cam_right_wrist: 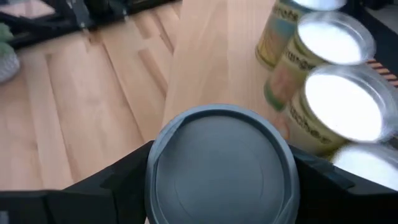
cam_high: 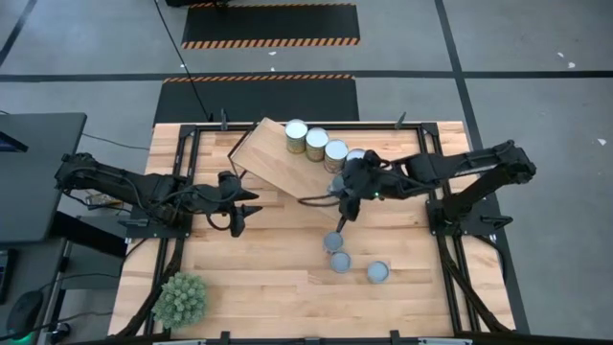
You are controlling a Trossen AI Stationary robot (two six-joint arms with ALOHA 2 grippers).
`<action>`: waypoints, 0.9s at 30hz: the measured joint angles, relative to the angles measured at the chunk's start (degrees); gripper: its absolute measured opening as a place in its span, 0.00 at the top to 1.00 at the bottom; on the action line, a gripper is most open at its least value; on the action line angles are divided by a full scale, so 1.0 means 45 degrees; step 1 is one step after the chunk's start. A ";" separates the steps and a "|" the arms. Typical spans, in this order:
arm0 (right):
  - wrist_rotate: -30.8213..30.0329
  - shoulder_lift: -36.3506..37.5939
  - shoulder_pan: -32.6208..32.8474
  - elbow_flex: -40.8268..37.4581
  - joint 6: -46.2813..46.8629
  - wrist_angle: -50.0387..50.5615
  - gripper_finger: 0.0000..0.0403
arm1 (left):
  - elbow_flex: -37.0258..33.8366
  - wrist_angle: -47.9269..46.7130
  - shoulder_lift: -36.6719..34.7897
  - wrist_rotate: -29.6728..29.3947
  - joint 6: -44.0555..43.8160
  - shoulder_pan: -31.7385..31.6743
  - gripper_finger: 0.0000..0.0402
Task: Pick and place cans onto a shelf
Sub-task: Put the canned mixed vegetables on the shelf
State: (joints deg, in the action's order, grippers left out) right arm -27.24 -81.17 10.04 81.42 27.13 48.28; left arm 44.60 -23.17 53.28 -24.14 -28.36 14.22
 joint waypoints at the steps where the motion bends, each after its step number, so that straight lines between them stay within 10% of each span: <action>1: 0.0189 -0.0047 -0.0151 0.0006 -0.0091 -0.0168 0.26 | 0.0000 0.0027 0.0005 -0.0004 -0.0004 0.0000 0.55; 27: 0.2654 -0.0289 -0.1097 -0.1218 0.0195 -0.0235 0.15 | 0.0010 0.0512 0.0005 -0.0014 -0.0009 0.0000 0.55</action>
State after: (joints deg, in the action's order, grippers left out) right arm -15.30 -82.46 5.10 75.94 28.01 47.22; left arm 44.64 -20.86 53.30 -24.21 -28.40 14.22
